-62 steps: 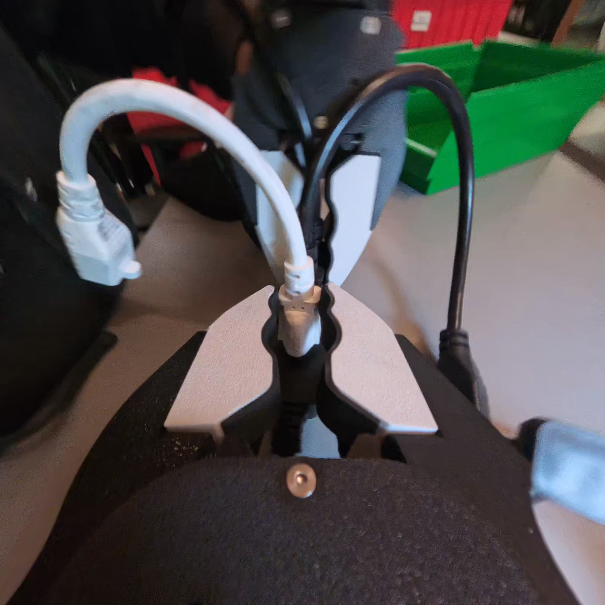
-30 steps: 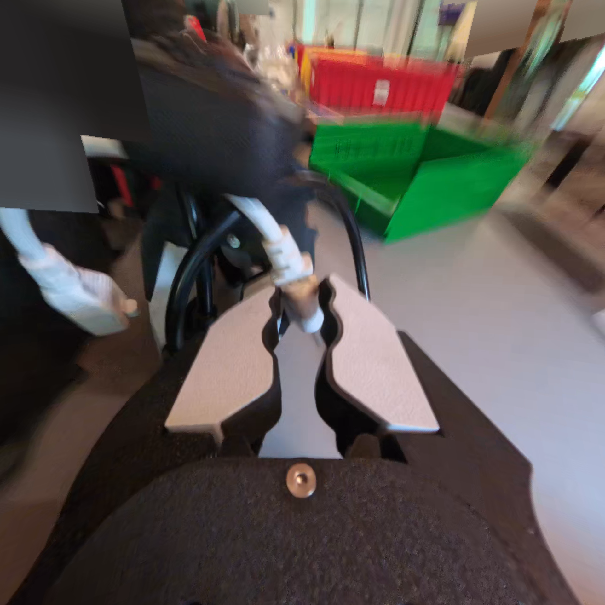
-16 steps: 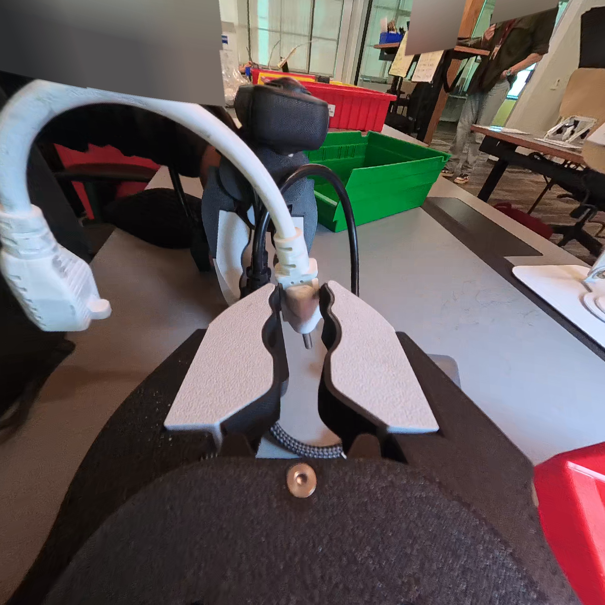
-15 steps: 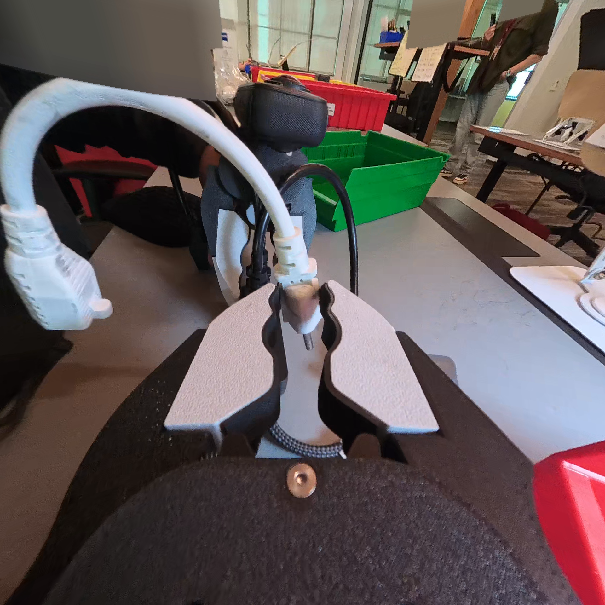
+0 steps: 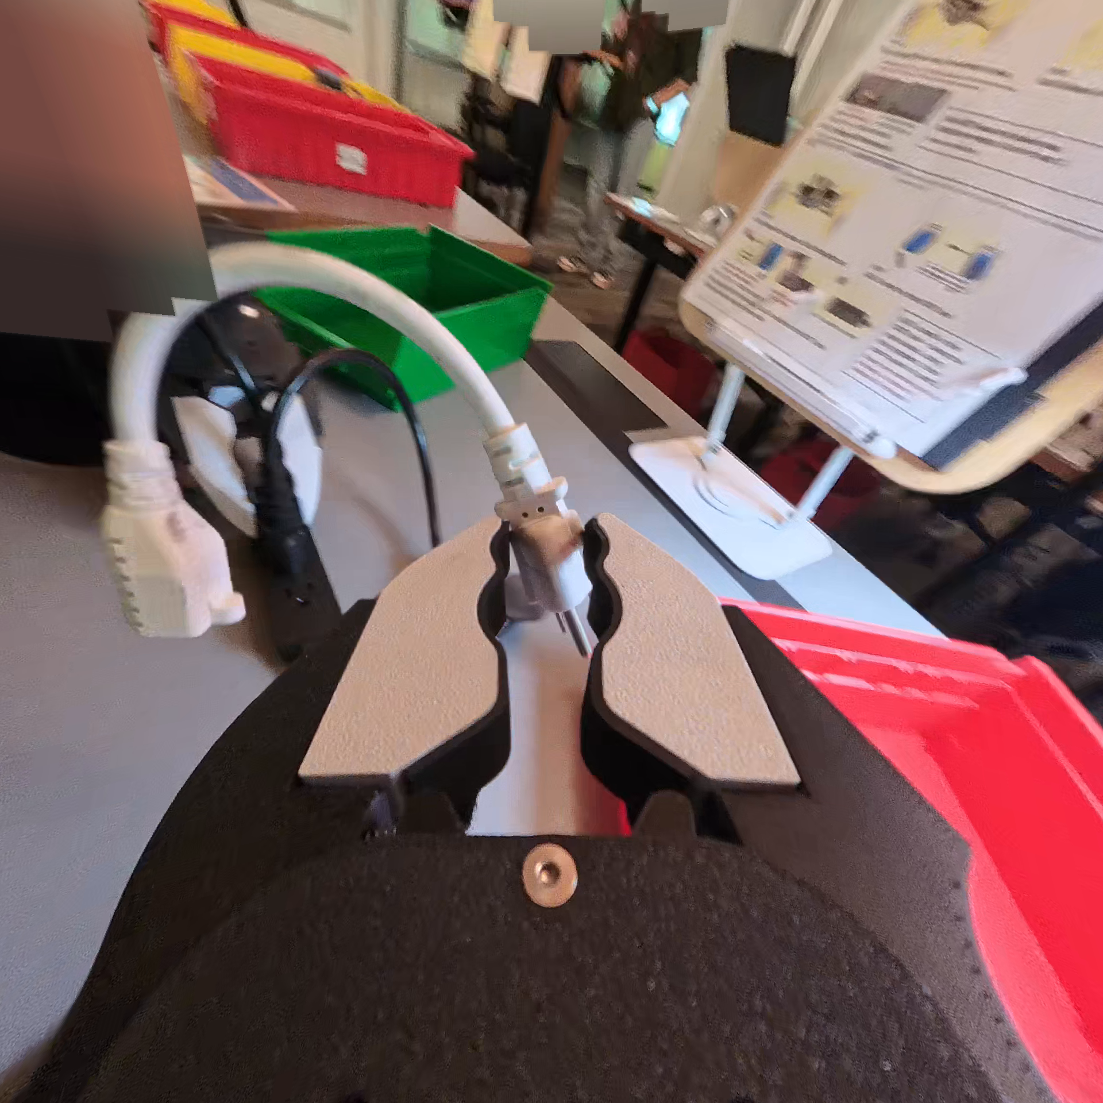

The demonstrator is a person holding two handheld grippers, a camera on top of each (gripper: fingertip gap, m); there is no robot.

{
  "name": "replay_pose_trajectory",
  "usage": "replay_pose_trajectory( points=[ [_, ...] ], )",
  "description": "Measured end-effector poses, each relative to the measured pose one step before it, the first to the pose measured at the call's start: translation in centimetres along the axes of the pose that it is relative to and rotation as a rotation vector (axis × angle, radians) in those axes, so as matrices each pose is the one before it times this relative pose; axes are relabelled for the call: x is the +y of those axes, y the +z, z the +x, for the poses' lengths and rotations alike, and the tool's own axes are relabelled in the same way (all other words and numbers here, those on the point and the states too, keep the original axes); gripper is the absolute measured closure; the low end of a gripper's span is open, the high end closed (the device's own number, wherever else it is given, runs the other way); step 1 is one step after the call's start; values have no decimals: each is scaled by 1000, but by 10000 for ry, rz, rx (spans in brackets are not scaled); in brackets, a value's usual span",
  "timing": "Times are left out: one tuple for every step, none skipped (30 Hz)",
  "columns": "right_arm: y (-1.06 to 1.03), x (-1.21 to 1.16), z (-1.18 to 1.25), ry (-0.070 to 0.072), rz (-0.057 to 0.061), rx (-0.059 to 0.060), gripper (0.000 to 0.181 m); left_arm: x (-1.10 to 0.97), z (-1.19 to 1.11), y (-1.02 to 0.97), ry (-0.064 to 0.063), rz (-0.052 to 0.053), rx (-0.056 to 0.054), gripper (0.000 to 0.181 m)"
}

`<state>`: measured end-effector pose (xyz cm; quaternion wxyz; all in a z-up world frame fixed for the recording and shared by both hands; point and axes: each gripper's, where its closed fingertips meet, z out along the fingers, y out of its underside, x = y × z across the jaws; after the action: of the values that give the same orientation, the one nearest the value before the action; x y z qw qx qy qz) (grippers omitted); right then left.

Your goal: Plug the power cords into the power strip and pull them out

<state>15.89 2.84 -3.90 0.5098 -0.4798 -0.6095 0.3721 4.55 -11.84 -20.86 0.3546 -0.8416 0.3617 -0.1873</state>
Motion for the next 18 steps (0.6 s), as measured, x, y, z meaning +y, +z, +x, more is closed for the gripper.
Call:
replay_pose_trajectory(
  points=[
    [-747, -1, 1125, -6, -512, 377, 158, 92, -28, -111, 18, 39, -9, 155],
    [-654, 204, 1109, -39, -578, 327, 159, 52, -42, -96, 20, 56, -18, 155],
    [-535, 206, 1153, -99, -476, 340, 160, -8, -51, -90, 6, 114, -29, 154],
    [-348, 393, 1033, -135, -504, 227, 161, -37, -92, -88, -19, 145, -47, 153],
    [-150, 504, 1041, -100, -541, 229, 161, 0, -78, -82, -27, 100, -49, 150],
    [-33, 287, 1043, -99, -328, 253, 161, 39, 8, -105, -15, 36, -18, 147],
    [76, 286, 1029, -59, -336, 197, 161, 25, 42, -107, -2, 24, -23, 143],
    [174, 306, 1108, -38, -374, 207, 161, 40, 87, -48, -7, -11, 2, 139],
    [180, 140, 1206, 34, -276, 226, 161, 53, 73, 36, -25, -37, -9, 135],
    [207, 19, 1210, 102, -212, 172, 161, 15, 20, 86, 10, -3, -62, 133],
    [249, 1, 1254, 82, -202, 159, 161, 85, 86, 134, 51, -46, -24, 131],
    [333, 91, 1334, -23, -215, 205, 161, 162, 71, 178, 36, -103, -25, 130],
    [473, 321, 1409, -19, -295, 224, 161, 175, 93, 197, 45, -112, -13, 129],
    [594, 387, 1464, 45, -218, 263, 161, 199, 94, 205, 47, -125, -6, 129],
    [825, 660, 1267, 87, -311, 138, 161, 128, 77, 192, 49, -85, -25, 130],
    [1123, 1192, 923, 174, -621, -67, 161, -20, 186, 144, 46, 0, 53, 132],
    [1346, 1207, 706, 228, -602, -116, 161, -56, 249, 86, 22, 9, 120, 137],
    [1472, 935, 636, 128, -354, 15, 161, -43, 94, 49, 30, -1, 43, 140]
  ],
)
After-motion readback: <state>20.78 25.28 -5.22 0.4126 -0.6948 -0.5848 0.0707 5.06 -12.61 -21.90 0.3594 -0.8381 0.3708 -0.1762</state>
